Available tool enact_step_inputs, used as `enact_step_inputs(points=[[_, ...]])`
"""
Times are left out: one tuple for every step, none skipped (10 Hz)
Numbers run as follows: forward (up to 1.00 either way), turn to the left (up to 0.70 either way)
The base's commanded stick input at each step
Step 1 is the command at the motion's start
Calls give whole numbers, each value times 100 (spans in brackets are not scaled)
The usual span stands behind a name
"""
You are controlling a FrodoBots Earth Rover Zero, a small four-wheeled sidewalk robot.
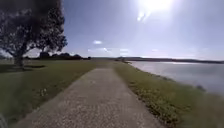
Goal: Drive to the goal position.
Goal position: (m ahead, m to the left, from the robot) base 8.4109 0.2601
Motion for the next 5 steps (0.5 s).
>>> enact_step_inputs(points=[[50,0],[50,0],[50,0],[50,0],[50,0]])
